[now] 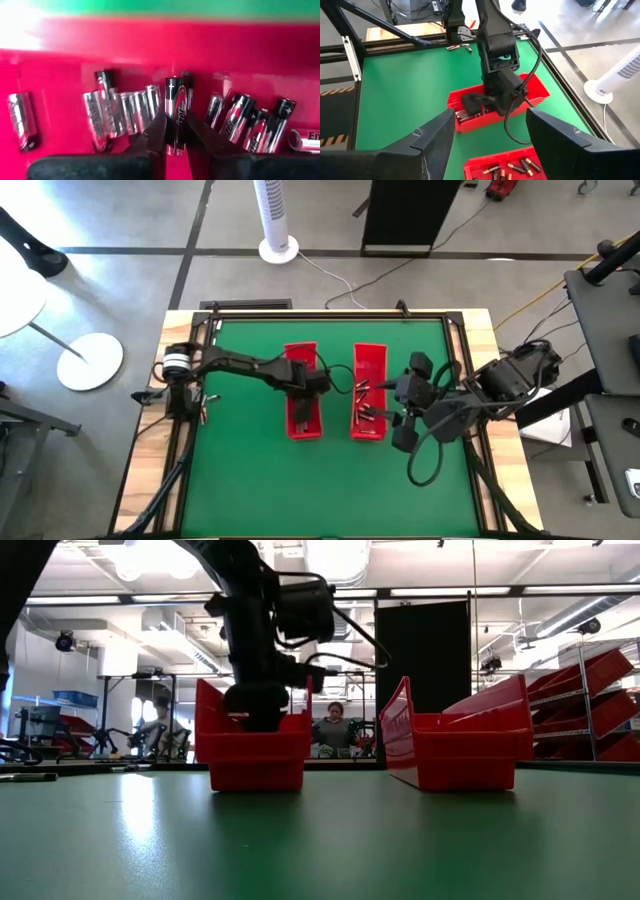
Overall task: Sort batteries
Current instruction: Put the silver battery into the left red bin
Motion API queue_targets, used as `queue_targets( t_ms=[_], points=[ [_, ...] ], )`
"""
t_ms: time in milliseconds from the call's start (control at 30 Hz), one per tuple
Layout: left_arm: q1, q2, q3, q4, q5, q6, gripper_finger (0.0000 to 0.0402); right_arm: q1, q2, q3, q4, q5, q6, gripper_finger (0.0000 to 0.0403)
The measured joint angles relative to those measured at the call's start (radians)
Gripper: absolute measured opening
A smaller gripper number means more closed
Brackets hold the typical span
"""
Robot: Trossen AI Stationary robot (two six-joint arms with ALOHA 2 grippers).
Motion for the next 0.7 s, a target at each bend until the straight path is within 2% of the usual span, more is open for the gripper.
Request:
queue_targets(
  t_ms=[267,500,700],
  points=[
    [0.0,0.012,0.0,0.019,-0.003,0.06,0.0039,0.0,-0.009,0.0,-0.018,0.002,-0.004,0.0266],
    [0.0,0.003,0.0,-0.007,-0.002,0.111,0.0123,0.0,-0.012,0.0,-0.018,0.001,-0.027,0.0291],
    [-0.006,-0.085,0.064,-0.083,0.015,0.102,0.0183,-0.003,-0.038,0.0,-0.019,0.007,-0.051,0.0307]
  ],
)
